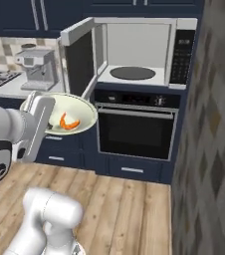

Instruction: Remove the pear from the bowl and place it on the small plate. Then place the bowl with only the shrimp in the microwave, close the door, and press the start button to microwave the shrimp.

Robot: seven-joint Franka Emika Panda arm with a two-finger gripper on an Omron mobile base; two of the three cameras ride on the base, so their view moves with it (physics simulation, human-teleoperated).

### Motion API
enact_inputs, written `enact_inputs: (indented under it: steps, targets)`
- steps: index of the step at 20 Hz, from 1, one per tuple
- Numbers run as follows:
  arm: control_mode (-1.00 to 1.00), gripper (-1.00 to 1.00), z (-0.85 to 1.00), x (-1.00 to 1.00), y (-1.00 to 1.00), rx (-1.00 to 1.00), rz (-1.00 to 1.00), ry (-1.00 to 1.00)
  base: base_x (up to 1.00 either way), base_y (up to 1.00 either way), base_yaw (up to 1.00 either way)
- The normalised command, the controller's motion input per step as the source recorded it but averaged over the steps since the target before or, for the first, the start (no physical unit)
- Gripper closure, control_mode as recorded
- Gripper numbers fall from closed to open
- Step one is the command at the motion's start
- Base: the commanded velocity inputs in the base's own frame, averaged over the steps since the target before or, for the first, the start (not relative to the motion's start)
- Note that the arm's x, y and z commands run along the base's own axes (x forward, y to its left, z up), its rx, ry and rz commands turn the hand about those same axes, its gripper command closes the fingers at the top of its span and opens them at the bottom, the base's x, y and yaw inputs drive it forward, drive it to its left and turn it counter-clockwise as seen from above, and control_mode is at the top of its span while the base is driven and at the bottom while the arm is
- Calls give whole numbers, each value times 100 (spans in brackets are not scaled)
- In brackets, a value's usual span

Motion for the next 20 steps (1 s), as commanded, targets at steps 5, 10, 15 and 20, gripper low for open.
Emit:
enact_inputs:
  steps: [5,10,15,20]
  targets:
    - [100,100,0,0,0,0,0,0,16,-64,6]
    - [100,100,0,0,0,0,0,0,66,-12,6]
    - [100,100,0,0,0,0,0,0,69,-12,6]
    - [100,100,0,0,0,0,0,0,65,-33,4]
